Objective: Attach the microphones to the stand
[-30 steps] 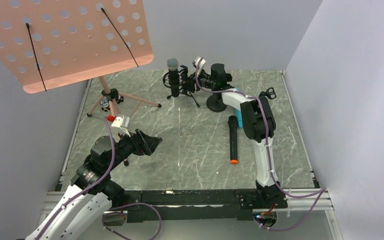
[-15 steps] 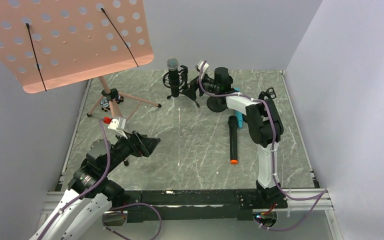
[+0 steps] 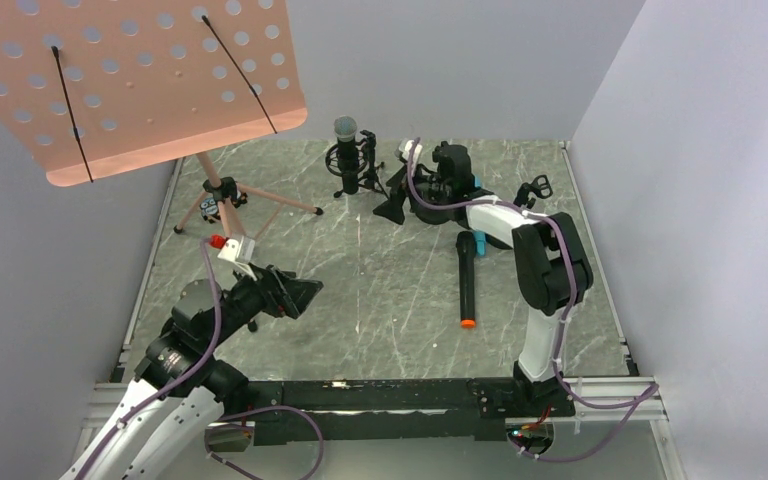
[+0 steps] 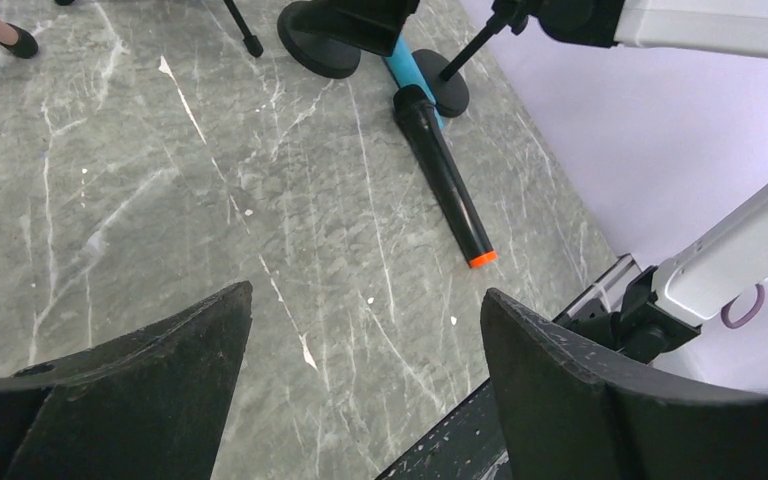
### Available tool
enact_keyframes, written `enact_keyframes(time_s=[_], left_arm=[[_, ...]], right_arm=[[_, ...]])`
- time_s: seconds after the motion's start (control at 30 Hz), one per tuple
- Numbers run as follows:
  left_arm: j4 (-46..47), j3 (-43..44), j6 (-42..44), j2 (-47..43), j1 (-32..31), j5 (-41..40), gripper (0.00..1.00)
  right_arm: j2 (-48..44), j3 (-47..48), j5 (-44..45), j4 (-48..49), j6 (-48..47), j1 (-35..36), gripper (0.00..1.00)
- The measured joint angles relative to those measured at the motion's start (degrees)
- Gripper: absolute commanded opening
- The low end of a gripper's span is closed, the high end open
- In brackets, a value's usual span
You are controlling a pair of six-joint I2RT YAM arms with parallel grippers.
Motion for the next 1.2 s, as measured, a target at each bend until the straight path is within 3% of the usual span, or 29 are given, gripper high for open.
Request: enact_keyframes(time_s=[0.07,0.33,0.53,0.67,0.77,0.9,1.03,1.2], left_arm=[[-0.2,0.2,0.8,0.5,0.0,0.4,0.99],[-1.6,6.0,7.2,7.1,0.0,3.2,0.99],[-4.6,11.5,14.1,15.1,0.0,3.5,0.99],[-8.0,14.5,19.8,20.1,0.0,3.1,0.99],[-9.0,15.0,23.2,22.1,0.0,2.3,0.99],[-7.7,12.9,26.3,22.2,0.0,0.8,0.99],[-8.2,9.8,28.0,22.0,0.0,0.0,0.99],[-8.4,9.0,29.0,21.2,0.0,-0.6,0.99]], right_arm=[[-1.5,-0.8,-1.8,-2.3,-1.5,0.0,1.0],[-10.8,-3.1,-8.5,-19.9,-13.3,0.0,1.0],[-18.9,0.7,-13.9,-53.4,-35.3,-0.5,1.0],[-26.9,1.1,-15.5,-69.8,-42.2,-5.6,1.0],[-36.0,-2.1,-15.3,-70.3,-38.0,-14.7,1.0],[-47.1,-9.8,-9.8,-63.3,-24.6,-22.0,1.0],[-52.4,-15.6,-3.9,-57.4,-13.1,-25.1,1.0],[-54.5,-18.6,1.7,-50.0,-1.7,-36.4,1.0]])
